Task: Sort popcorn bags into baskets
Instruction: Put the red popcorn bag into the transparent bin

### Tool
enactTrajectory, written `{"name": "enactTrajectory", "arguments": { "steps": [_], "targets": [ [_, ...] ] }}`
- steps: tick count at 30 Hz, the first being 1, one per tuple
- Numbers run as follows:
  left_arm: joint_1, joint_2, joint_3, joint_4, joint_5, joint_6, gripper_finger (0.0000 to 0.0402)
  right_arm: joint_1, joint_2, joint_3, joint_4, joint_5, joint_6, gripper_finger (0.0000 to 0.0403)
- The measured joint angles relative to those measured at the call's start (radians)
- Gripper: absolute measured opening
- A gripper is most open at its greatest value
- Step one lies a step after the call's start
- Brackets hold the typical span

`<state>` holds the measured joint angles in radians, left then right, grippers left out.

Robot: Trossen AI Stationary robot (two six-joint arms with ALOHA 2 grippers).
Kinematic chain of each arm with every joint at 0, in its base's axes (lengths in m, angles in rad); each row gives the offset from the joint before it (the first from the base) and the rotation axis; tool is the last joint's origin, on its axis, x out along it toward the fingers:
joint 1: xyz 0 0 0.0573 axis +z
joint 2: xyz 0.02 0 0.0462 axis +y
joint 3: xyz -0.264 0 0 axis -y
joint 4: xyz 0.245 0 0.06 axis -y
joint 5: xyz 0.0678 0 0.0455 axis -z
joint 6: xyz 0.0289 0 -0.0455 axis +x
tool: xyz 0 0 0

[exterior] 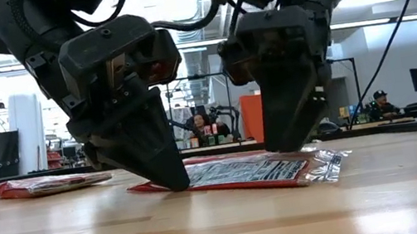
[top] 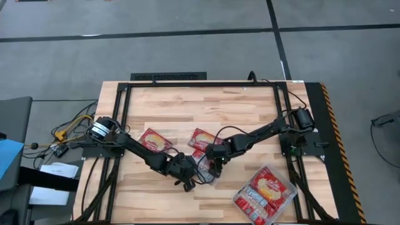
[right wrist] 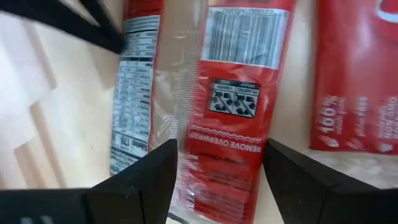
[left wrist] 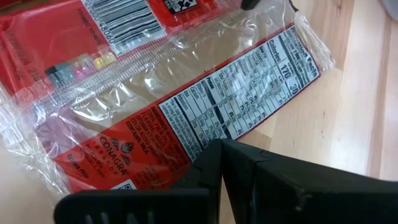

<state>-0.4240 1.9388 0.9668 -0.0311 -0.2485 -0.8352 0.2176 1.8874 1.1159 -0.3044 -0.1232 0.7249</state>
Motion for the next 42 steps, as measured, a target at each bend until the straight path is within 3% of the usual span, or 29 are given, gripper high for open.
{"name": "enactTrajectory", "arguments": {
  "steps": [8, 14, 18, 28, 34, 42],
  "targets": [
    [0.006, 0.002, -0.003, 0.027, -0.011, 0.0, 0.0, 0.014, 0.001, -0.003, 0.039, -0.025, 0.0, 0.0251],
    [0.006, 0.004, -0.005, 0.05, -0.028, 0.007, 0.0, 0.014, 0.001, -0.003, 0.04, -0.024, 0.0, 0.0215],
    [0.016, 0.005, -0.005, 0.079, -0.029, 0.008, 0.0, 0.016, 0.001, -0.003, 0.04, -0.009, 0.0, 0.017],
    [0.029, 0.006, -0.005, 0.099, -0.028, 0.031, 0.0, 0.015, -0.002, 0.0, 0.024, -0.01, 0.0, 0.0013],
    [0.035, -0.04, -0.004, 0.085, -0.007, 0.057, 0.0, 0.016, -0.024, 0.001, 0.011, -0.015, 0.104, 0.0005],
    [0.036, -0.26, -0.005, -0.037, -0.014, 0.072, 0.0001, 0.017, -0.15, 0.003, -0.075, -0.014, 0.141, 0.0004]
  ]
}}
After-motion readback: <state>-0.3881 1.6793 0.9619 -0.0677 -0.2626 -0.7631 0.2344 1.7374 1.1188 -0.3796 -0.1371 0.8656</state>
